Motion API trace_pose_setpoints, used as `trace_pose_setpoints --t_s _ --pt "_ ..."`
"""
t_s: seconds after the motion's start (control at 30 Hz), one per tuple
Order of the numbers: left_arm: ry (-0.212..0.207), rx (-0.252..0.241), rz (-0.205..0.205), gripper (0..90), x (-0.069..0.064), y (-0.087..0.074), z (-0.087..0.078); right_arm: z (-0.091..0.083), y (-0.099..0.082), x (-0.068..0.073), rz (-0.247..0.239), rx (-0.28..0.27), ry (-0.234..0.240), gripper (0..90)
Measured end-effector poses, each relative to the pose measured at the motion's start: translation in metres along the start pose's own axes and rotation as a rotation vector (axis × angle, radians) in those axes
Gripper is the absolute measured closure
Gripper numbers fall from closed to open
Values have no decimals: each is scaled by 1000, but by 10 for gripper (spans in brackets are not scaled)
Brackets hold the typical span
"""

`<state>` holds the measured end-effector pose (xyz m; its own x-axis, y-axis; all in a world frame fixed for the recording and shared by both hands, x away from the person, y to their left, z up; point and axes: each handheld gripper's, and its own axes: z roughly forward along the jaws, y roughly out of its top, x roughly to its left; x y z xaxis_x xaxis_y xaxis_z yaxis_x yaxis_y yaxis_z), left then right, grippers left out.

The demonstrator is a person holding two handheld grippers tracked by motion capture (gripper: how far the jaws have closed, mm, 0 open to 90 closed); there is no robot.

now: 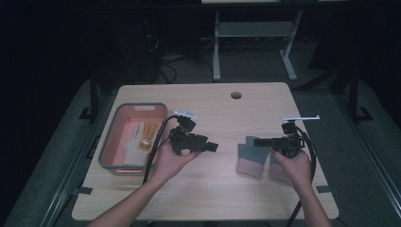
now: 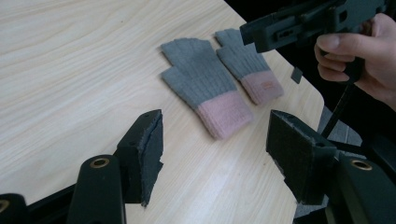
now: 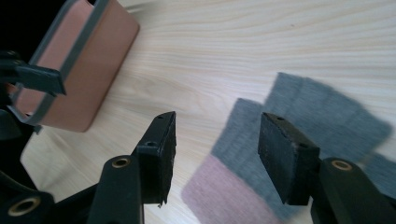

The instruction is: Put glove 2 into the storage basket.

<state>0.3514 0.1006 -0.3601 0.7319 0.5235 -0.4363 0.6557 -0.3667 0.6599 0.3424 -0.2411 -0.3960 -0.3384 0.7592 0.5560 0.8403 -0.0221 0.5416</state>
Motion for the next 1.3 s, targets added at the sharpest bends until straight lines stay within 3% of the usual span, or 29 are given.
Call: trace_pose_setpoints --t_s 0.33,0.83,1.0,1.3 --pt "-11 16 29 356 -12 -2 18 -8 -13 -11 -29 18 -90 439" --pt "-23 12 60 348 -23 -8 39 -21 -27 -31 -52 26 -183 400" --pt "-28 11 67 344 -26 -10 45 -23 -34 -37 -48 46 -238 385" --pt "-35 19 86 338 -34 -13 56 -20 -45 -48 -99 101 -357 379"
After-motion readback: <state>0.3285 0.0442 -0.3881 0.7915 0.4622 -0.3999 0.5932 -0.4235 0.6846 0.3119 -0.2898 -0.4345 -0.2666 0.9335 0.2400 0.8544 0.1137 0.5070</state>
